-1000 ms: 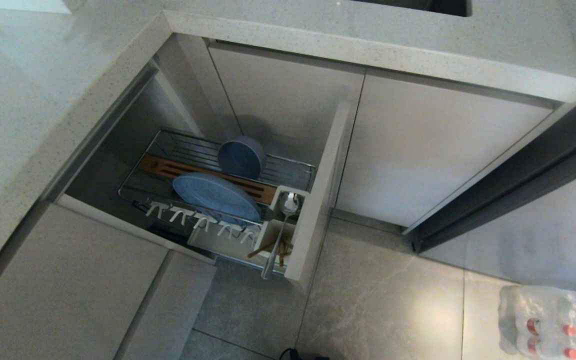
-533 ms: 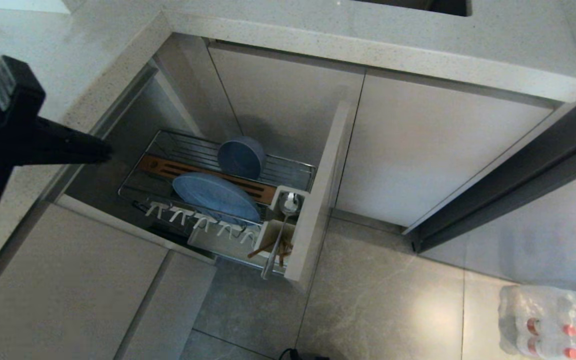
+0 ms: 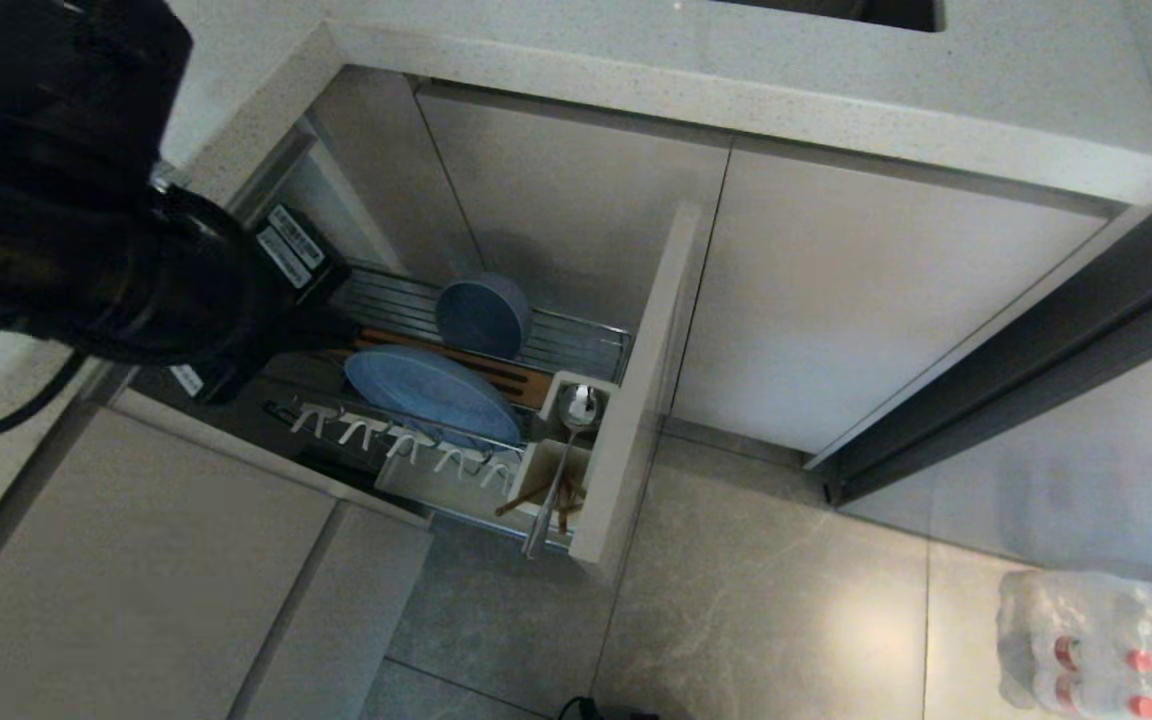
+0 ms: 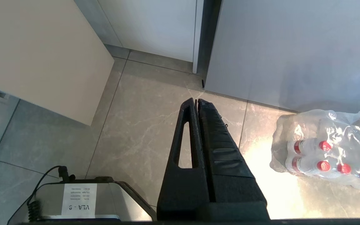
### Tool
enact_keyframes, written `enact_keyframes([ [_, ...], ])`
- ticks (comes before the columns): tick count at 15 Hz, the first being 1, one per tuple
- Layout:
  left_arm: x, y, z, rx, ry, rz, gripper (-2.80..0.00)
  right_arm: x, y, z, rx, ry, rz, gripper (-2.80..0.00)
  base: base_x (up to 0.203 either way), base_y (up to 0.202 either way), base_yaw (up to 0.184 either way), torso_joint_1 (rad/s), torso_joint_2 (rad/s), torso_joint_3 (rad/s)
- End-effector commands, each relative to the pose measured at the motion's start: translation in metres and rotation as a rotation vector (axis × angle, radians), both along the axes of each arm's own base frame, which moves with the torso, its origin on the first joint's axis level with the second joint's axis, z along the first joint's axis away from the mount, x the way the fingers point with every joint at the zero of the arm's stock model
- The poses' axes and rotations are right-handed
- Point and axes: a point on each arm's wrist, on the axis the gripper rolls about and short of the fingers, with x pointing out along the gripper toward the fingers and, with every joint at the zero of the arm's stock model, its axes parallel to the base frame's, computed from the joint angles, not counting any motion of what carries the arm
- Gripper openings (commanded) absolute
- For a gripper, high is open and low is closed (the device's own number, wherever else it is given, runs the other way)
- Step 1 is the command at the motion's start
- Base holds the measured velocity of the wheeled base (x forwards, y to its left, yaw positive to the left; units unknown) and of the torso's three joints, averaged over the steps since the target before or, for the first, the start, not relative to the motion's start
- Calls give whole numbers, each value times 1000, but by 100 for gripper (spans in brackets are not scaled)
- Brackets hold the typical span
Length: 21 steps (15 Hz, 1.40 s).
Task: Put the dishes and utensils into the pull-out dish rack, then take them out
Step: Take the plate out of the cupboard
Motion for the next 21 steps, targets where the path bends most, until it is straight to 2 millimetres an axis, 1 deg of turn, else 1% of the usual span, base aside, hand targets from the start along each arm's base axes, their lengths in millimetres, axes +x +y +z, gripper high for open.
enact_keyframes([
  [1,16,-11,-15,46,38,28,-280,0,0,0,0,1,0,-280,0,0,0,0,0,0],
  [5,31,-23,-27,71,45,33,-280,0,0,0,0,1,0,-280,0,0,0,0,0,0],
  [10,39,-27,-35,82,65,34,-280,0,0,0,0,1,0,-280,0,0,0,0,0,0],
  [11,40,-28,-37,85,71,34,-86,0,0,0,0,1,0,-280,0,0,0,0,0,0],
  [12,43,-30,-40,88,75,34,0,0,0,0,0,1,0,-280,0,0,0,0,0,0],
  [21,71,-44,-61,97,82,42,0,0,0,0,0,1,0,-280,0,0,0,0,0,0],
])
